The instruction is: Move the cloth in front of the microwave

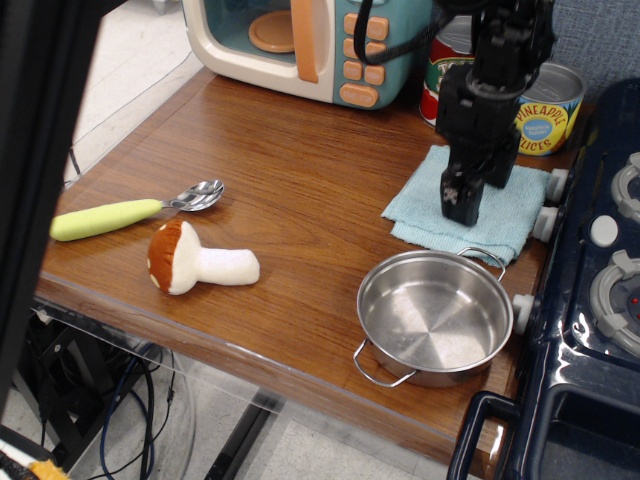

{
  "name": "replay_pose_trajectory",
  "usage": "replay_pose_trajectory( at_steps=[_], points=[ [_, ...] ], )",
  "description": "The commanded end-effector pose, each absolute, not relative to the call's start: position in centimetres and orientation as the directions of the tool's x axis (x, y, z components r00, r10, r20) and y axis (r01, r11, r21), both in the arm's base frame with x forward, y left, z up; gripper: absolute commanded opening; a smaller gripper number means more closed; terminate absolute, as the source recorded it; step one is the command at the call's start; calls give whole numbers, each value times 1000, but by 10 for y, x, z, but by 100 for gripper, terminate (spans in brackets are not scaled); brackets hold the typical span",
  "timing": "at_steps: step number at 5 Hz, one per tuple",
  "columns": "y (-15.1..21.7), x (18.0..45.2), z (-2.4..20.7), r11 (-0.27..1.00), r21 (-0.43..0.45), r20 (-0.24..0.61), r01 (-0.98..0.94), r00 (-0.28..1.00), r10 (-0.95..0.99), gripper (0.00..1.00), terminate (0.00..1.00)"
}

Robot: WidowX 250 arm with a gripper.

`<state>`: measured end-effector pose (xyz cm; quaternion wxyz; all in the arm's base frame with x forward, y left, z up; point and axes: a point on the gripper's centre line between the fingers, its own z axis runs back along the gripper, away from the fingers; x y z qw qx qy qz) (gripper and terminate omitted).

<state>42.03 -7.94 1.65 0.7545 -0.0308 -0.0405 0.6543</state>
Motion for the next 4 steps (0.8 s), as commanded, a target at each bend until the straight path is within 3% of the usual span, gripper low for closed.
replay_pose_trajectory(
  at_steps=[1, 4],
  points=[
    [-65, 426, 7, 92, -88, 78, -992, 86, 993, 100, 0],
    [14, 424, 0, -130, -66, 105, -989, -136, 985, 100, 0]
  ],
)
